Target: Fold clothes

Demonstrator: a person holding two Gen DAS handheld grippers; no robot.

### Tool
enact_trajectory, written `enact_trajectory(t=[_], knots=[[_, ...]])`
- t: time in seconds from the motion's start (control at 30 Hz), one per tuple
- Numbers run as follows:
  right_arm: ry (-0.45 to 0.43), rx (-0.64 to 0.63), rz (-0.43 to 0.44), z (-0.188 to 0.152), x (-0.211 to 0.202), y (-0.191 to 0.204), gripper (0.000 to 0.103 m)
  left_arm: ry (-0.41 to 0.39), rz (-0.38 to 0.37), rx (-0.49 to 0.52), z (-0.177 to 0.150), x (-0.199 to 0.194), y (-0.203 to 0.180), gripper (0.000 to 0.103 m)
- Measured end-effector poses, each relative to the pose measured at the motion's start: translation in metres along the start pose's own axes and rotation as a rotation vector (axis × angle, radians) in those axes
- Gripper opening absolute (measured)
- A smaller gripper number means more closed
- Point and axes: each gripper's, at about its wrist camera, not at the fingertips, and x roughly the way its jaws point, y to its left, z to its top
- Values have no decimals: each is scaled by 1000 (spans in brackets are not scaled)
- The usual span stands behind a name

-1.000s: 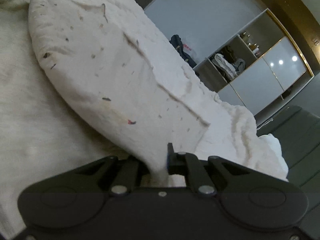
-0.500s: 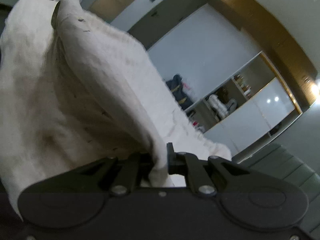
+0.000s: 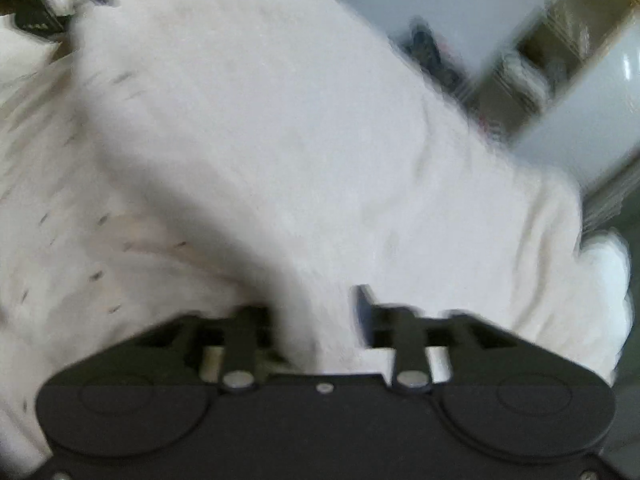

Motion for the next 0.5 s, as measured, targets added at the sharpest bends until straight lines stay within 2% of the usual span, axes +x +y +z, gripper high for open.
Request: enact_trajectory(t=[0.03,0.07,0.1,0.13,0.17,0.2,0.23,0.33,0.4,0.43,0.5], knots=[[53,48,-1,-1,26,-5,38,18,-9,-93,-6,18,12,41],[73,84,-29,-5,42,-7,35,10,3,-142,-11,21,19,46],[56,111,-84,-10,52,-8,37,-30,13,-237,-20,14,30,51],[18,110,-112,-12,49,-7,48,-91,-11,-372,-35,-1,45,62],[-21,113,-162,-18,46,-7,74,-115,-25,-416,-41,-8,50,71],[-51,125,-227,-28,44,-11,91,-178,-68,-478,-57,-25,53,75],[-57,156,-251,-36,44,-16,92,-206,-81,-507,-63,-33,54,79],[-92,341,-269,-59,32,-34,88,-269,-88,-589,-84,-59,43,79],[-208,529,-182,-81,3,-42,88,-307,-126,-634,-94,-64,34,79],[-235,574,-153,-88,-4,-42,88,-321,-134,-654,-97,-64,30,79],[-332,764,-36,-114,-29,-44,86,-345,-143,-695,-100,-61,21,79]])
